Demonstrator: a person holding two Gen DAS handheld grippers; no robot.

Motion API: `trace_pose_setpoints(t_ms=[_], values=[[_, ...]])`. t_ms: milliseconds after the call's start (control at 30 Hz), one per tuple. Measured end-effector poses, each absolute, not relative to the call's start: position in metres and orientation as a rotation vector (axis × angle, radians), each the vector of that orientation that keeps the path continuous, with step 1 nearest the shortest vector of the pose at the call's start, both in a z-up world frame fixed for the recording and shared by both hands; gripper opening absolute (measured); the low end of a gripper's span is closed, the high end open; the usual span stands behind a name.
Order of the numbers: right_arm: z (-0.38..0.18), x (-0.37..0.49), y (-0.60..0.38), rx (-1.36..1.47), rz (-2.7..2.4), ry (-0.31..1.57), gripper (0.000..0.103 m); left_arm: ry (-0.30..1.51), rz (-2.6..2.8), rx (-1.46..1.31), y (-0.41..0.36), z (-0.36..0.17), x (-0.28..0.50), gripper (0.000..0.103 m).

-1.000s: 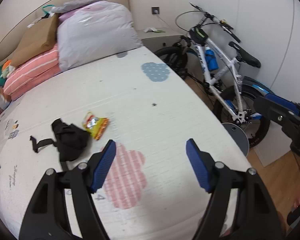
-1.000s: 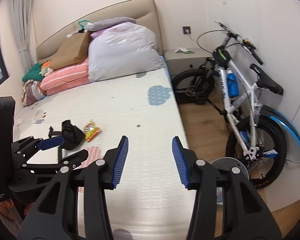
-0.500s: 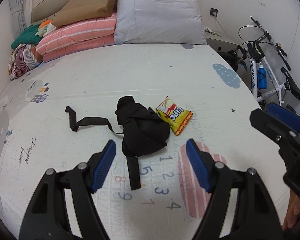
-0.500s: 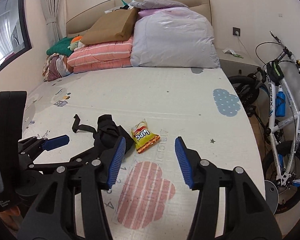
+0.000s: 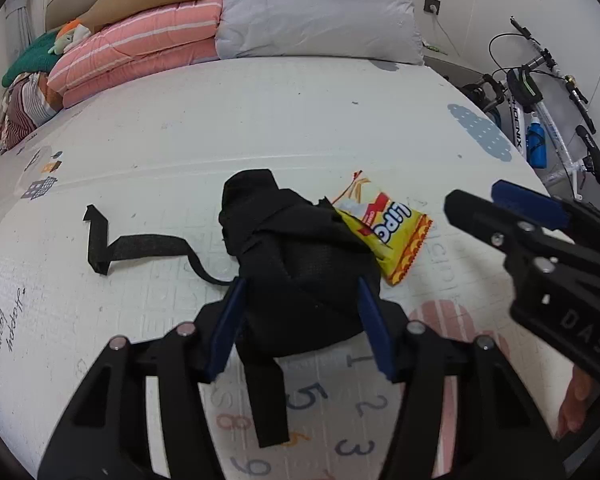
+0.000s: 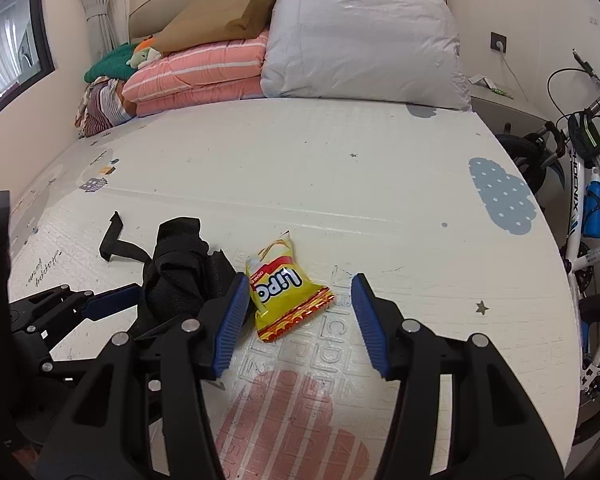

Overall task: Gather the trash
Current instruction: 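Grasp the black drawstring bag with the left gripper while the right gripper grasps the yellow Lipo bag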

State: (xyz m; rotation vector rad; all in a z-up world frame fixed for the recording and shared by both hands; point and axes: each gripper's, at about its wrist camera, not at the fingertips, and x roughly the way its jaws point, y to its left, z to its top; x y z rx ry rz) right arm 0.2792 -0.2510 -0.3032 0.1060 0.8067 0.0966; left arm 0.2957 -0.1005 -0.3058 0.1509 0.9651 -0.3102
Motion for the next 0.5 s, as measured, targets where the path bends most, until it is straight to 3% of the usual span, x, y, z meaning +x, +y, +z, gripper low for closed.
trace_pose_setpoints(t_ms=[167,500], values=[[-0.317,0.293,-0.241,0.108,0.122,0.826,0.058,0.936,-0.258,0.141,-0.087,-0.302,0.304,0.051],[-0.341,0.318,-0.238,0.101,0.113,0.867,0.059,0.935,-0.203,0.12,-0.065,-0.302,0.315,0.051]])
